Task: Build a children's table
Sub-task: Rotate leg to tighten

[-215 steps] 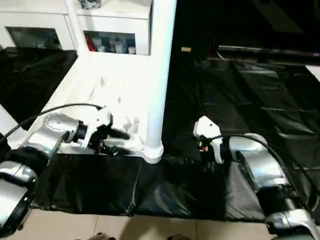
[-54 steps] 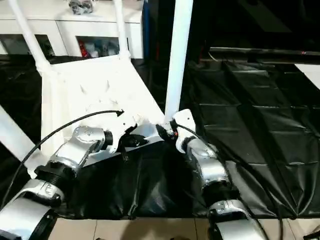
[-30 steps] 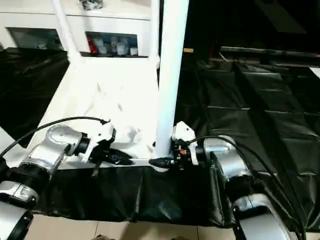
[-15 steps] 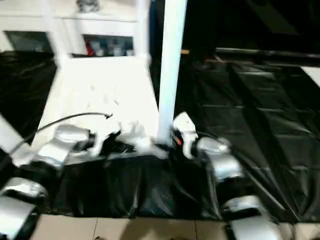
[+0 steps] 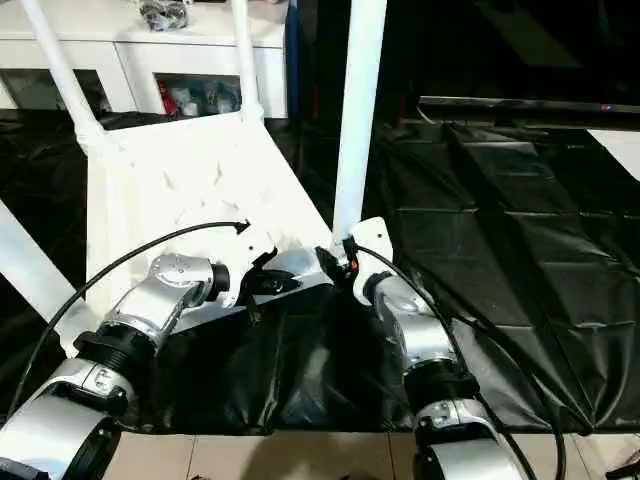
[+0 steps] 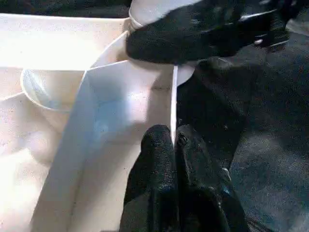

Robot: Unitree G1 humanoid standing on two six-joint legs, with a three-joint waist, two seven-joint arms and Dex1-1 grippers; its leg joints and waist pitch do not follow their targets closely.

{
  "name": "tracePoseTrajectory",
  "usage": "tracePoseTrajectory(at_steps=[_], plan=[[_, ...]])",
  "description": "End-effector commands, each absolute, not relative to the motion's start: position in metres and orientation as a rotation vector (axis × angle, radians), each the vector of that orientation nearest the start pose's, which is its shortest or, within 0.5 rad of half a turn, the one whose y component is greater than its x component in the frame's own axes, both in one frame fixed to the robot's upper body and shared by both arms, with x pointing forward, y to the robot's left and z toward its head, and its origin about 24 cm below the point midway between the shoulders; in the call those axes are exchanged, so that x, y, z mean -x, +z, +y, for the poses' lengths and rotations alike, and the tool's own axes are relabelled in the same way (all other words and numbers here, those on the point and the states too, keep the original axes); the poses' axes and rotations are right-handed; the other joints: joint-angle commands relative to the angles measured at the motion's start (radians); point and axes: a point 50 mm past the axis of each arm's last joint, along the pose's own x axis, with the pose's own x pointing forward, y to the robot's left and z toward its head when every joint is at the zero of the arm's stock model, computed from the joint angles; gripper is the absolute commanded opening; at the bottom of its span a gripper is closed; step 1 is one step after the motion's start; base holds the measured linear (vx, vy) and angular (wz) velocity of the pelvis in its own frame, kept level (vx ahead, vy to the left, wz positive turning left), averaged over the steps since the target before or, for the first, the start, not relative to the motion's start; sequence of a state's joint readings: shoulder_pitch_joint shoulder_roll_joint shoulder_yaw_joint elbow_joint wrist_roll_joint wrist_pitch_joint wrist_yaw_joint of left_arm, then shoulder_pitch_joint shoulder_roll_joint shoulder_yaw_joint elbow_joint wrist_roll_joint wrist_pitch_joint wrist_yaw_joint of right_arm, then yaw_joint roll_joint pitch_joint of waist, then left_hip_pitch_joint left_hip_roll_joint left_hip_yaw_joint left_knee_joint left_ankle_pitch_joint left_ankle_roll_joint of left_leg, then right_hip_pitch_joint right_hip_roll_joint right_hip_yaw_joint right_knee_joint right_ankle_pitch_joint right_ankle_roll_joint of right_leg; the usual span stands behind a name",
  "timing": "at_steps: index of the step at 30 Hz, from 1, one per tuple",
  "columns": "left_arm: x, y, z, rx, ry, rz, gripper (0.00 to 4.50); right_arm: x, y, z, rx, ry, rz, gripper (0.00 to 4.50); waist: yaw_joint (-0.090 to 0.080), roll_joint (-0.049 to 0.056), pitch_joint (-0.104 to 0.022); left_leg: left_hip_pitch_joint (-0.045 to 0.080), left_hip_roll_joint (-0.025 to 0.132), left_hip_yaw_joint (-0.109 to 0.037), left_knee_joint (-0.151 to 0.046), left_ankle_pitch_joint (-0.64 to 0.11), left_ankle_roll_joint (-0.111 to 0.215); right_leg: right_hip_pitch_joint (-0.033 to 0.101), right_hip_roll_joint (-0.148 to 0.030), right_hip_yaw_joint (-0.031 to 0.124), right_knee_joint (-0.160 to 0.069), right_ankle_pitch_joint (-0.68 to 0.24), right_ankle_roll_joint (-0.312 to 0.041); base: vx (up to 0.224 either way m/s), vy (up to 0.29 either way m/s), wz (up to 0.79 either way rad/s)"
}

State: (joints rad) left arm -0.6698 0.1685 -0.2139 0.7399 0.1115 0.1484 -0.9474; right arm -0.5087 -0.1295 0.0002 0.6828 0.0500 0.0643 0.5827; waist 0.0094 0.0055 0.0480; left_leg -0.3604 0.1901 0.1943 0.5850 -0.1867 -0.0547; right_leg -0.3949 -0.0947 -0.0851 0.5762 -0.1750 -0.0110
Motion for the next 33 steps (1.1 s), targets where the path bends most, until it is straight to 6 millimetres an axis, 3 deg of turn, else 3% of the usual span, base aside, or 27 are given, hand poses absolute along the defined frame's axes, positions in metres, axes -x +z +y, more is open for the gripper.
tracePoseTrajectory(at_steps=[1,6,11,14,17,19,25,33], plan=[[-0.328,0.042,0.08,-0.292,-1.206,0.394,0.0,-0.319,0.03,-0.099,0.072,0.907,0.255,3.92,0.0,-0.01,-0.053,0.01,0.04,-0.024,-0.077,-0.344,0.046,0.029,-0.06,0.045,-0.092,-0.448,-0.155,0.0,0.0,0.0],[-0.324,0.045,0.095,-0.283,-1.3,0.389,0.0,-0.312,0.03,-0.114,0.129,1.058,0.272,3.92,0.004,-0.01,-0.061,-0.001,0.042,-0.017,-0.068,-0.237,0.084,0.039,-0.058,0.048,-0.067,-0.276,-0.222,0.0,0.0,0.0],[-0.318,0.048,0.112,-0.299,-1.435,0.414,0.0,-0.302,0.031,-0.127,0.164,1.255,0.318,3.92,0.013,-0.007,-0.066,-0.004,0.046,-0.012,-0.062,-0.181,0.11,0.045,-0.053,0.044,-0.051,-0.186,-0.255,0.0,0.0,0.0],[-0.316,0.048,0.116,-0.298,-1.476,0.421,0.0,-0.301,0.031,-0.131,0.173,1.297,0.338,3.69,0.029,-0.004,-0.067,0.005,0.053,-0.007,-0.062,-0.166,0.11,0.04,-0.054,0.046,-0.042,-0.133,-0.281,0.0,0.0,0.0],[-0.315,0.048,0.118,-0.294,-1.494,0.429,0.0,-0.301,0.032,-0.132,0.18,1.31,0.345,3.39,0.036,-0.005,-0.065,0.006,0.053,-0.006,-0.063,-0.176,0.096,0.042,-0.055,0.047,-0.042,-0.144,-0.28,0.0,0.0,0.0],[-0.313,0.049,0.121,-0.304,-1.541,0.446,0.0,-0.304,0.034,-0.133,0.191,1.336,0.353,3.19,0.038,-0.005,-0.063,0.008,0.052,-0.007,-0.066,-0.207,0.072,0.041,-0.057,0.047,-0.048,-0.202,-0.263,0.0,0.0,0.0],[-0.312,0.05,0.124,-0.326,-1.569,0.457,0.0,-0.305,0.035,-0.132,0.223,1.391,0.379,2.82,0.043,-0.007,-0.062,0.008,0.053,-0.007,-0.065,-0.203,0.063,0.04,-0.057,0.049,-0.048,-0.22,-0.256,0.0,0.0,0.0],[-0.314,0.049,0.128,-0.344,-1.566,0.461,0.0,-0.304,0.034,-0.129,0.251,1.437,0.391,2.74,0.046,-0.004,-0.062,0.007,0.052,-0.007,-0.064,-0.203,0.062,0.04,-0.057,0.049,-0.047,-0.219,-0.253,0.0,0.0,0.0]])
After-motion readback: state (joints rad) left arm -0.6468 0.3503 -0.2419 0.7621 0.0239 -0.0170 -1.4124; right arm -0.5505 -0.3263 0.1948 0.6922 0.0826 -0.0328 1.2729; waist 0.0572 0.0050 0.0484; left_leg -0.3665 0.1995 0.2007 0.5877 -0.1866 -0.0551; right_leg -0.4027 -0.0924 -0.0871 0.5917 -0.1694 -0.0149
